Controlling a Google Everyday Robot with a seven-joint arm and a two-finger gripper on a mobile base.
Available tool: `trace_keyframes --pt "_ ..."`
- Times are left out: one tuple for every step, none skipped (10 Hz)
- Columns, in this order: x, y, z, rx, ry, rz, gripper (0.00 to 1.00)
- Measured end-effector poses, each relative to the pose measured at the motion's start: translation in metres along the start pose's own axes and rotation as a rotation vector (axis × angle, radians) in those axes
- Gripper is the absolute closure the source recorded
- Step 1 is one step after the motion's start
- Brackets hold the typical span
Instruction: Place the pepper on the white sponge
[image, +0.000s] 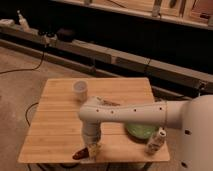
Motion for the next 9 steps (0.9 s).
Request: trace_keyframes --pt "0.001 0.001 -0.002 -0.008 0.000 -0.007 0.70" --pt "0.003 0.002 -0.003 -0.012 -0.002 -0.013 0.70" --pt "0.003 0.002 -0.004 -0.013 -0.002 -0.013 0.72" --pt "0.002 0.000 -0.004 -0.012 -0.002 -0.009 0.72" --pt "-0.001 -0.002 -0.004 -0.009 -0.005 0.003 0.65" --pt "-0.003 -0.003 -0.005 -0.009 -0.010 0.011 0.58" --pt "-0.005 -0.004 -0.008 -0.014 -0.018 0.019 0.48" --pt "-0.007 -0.005 -0.014 -0.027 -0.032 0.027 0.36" --pt "-0.008 -0.006 -0.018 -0.033 -0.040 0.033 0.28"
